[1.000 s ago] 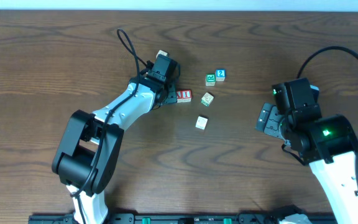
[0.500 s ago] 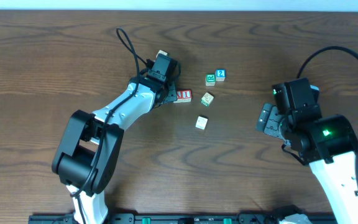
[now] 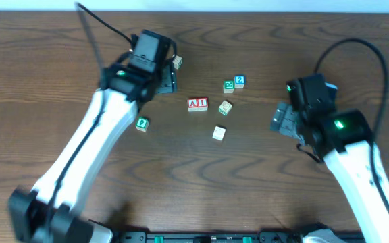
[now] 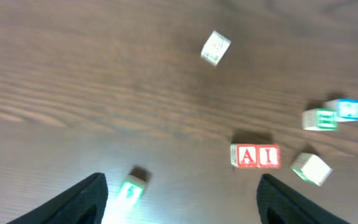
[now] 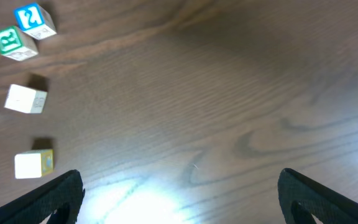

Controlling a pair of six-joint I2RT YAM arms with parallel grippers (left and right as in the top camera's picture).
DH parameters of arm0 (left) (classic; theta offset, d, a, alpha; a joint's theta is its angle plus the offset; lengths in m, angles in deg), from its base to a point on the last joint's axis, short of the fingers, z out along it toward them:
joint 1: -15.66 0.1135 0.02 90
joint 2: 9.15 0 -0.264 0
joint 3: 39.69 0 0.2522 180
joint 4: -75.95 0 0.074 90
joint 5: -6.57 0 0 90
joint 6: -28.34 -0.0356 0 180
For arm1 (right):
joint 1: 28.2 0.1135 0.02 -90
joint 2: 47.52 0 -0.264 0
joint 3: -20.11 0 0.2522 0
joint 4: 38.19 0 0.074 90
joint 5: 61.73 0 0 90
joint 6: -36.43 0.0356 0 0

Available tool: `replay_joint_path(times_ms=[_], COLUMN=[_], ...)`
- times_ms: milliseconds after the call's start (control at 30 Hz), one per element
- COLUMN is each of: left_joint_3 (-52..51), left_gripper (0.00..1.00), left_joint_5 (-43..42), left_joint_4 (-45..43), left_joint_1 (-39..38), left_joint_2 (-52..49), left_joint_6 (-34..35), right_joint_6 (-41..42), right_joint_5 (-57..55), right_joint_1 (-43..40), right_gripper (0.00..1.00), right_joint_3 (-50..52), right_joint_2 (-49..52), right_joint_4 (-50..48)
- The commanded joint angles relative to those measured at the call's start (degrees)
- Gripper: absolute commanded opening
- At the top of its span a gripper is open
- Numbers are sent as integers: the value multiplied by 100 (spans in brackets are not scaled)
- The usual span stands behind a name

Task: Spell out Ai2
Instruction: 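Lift the left gripper away and swing the right gripper toward the blue '2' block, then lower the right gripper onto the blue '2' block and grasp it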

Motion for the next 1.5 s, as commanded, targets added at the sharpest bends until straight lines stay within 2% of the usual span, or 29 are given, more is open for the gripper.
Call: replay_joint_path(times_ms=[0, 133, 400, 667, 767, 1133, 1467], left_joint_3=[455, 966, 1569, 1598, 1598, 1596, 1596], left_gripper=[87, 97, 95, 95, 96, 95, 95], left_joint_5=[201, 201, 114, 170, 538, 573, 573], left_joint_4=[575, 1346, 2658, 3042, 3040, 3169, 3167], left_joint_1=[13, 13, 11, 11, 11, 11, 11], left_joint_2=[369, 682, 970, 1530, 1628, 1626, 1626], left_joint_6=[-251, -251, -420, -573, -570, -570, -568], right_joint_6=[127, -13, -485, -885, -887, -1036, -1119], right_joint_5=[107, 363, 1255, 1226, 1207, 1211, 1355], right_joint_1=[-37, -37, -149, -138, -131, -120, -120], right_gripper=[99, 99, 99, 94, 95, 95, 92], right_joint_3=[-339, -1342, -3123, -3198, -3198, -3198, -3198], right_joint_2=[579, 1585, 3263, 4216, 4315, 4448, 5036], right_joint_4=[-90, 52, 138, -216, -398, -1025, -1561])
